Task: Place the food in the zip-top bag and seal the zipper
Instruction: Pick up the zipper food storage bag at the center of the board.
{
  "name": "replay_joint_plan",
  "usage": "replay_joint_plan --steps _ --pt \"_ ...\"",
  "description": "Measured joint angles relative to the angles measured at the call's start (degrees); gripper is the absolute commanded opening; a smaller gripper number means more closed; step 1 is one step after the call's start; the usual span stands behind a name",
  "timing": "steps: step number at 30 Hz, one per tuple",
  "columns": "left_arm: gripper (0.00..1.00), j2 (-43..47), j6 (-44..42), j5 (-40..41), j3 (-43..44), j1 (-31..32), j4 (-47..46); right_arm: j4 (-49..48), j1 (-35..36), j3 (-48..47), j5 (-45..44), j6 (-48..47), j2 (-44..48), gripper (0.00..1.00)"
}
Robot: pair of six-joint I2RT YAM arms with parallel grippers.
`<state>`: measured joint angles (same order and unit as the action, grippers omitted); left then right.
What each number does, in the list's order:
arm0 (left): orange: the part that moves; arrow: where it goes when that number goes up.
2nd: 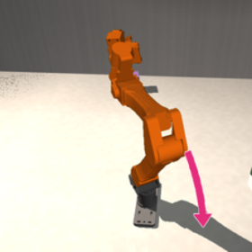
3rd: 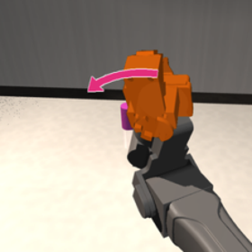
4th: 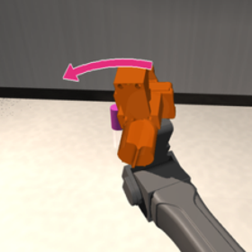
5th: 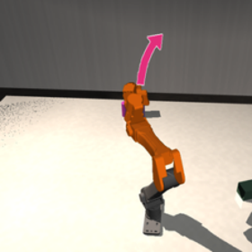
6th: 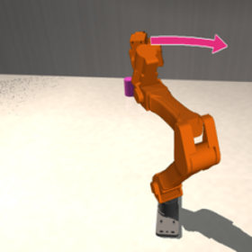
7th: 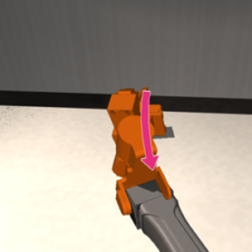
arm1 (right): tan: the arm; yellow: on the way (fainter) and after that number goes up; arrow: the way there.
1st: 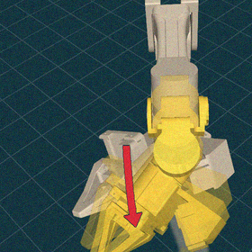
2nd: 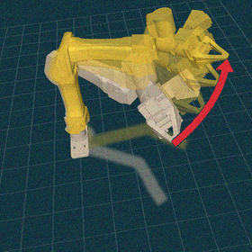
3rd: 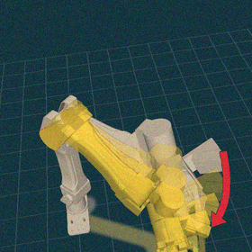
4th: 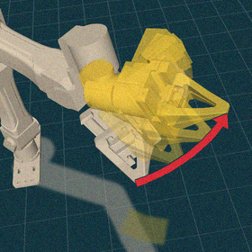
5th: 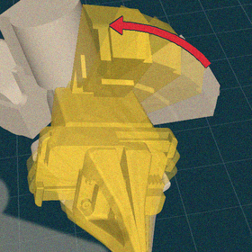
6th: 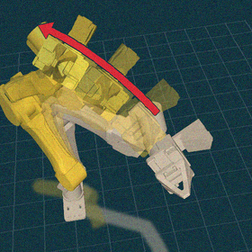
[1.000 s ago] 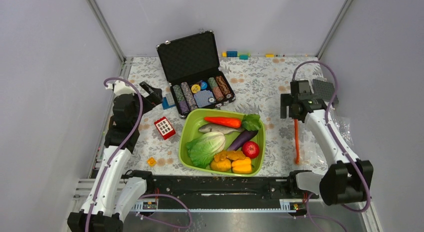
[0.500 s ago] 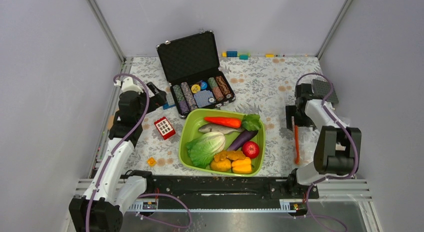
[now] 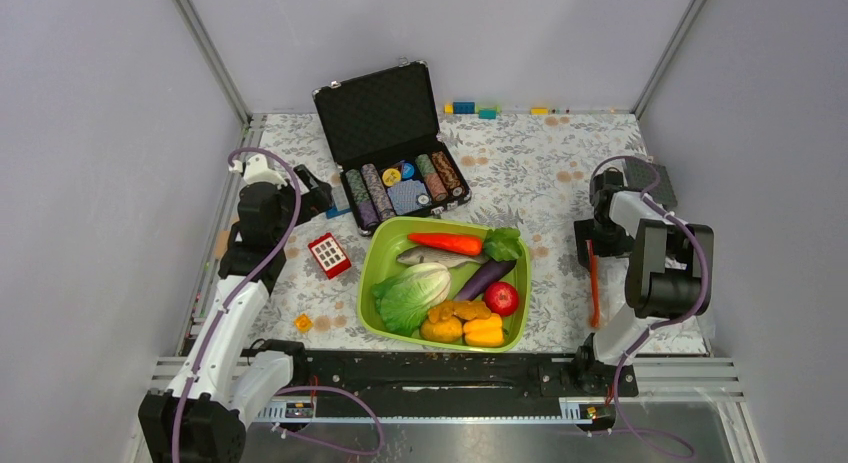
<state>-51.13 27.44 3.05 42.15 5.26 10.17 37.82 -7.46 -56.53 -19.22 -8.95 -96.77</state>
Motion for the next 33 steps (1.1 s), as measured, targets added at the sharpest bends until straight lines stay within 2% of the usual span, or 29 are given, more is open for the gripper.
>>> replay_joint_plan --steps 6,14,19,22,24,26,33 --pt "0.99 -0.81 -0.02 0.15 -0.28 -0.57 -0.57 -0.11 -1.90 -1.22 4.02 -2.14 -1.11 0.75" --pt "0.99 -1.49 -0.02 0.39 -0.28 -1.07 -0.63 0.83 -6.10 -6.62 13.16 -5.03 -5.07 0.62" --pt "0.99 -1.49 -0.02 1.27 -0.28 -1.18 -0.61 1.29 -7.08 -8.74 16.13 -6.38 -6.27 0.49" --pt "0.99 -1.49 -0.02 1.84 -0.28 -1.22 -0.59 1.97 -7.08 -8.87 17.11 -7.10 -6.36 0.28" --pt "0.99 -1.49 -0.02 1.99 -0.28 -1.25 -0.59 2.23 -7.08 -8.87 17.35 -7.45 -6.43 0.11" --pt "0.99 -1.49 -0.02 2.12 -0.28 -1.27 -0.61 2.27 -7.08 -8.87 17.40 -7.48 -6.47 0.00" --pt "0.99 -1.49 -0.02 2.16 -0.28 -1.29 -0.59 2.60 -7.08 -9.27 16.98 -5.75 -6.58 0.00"
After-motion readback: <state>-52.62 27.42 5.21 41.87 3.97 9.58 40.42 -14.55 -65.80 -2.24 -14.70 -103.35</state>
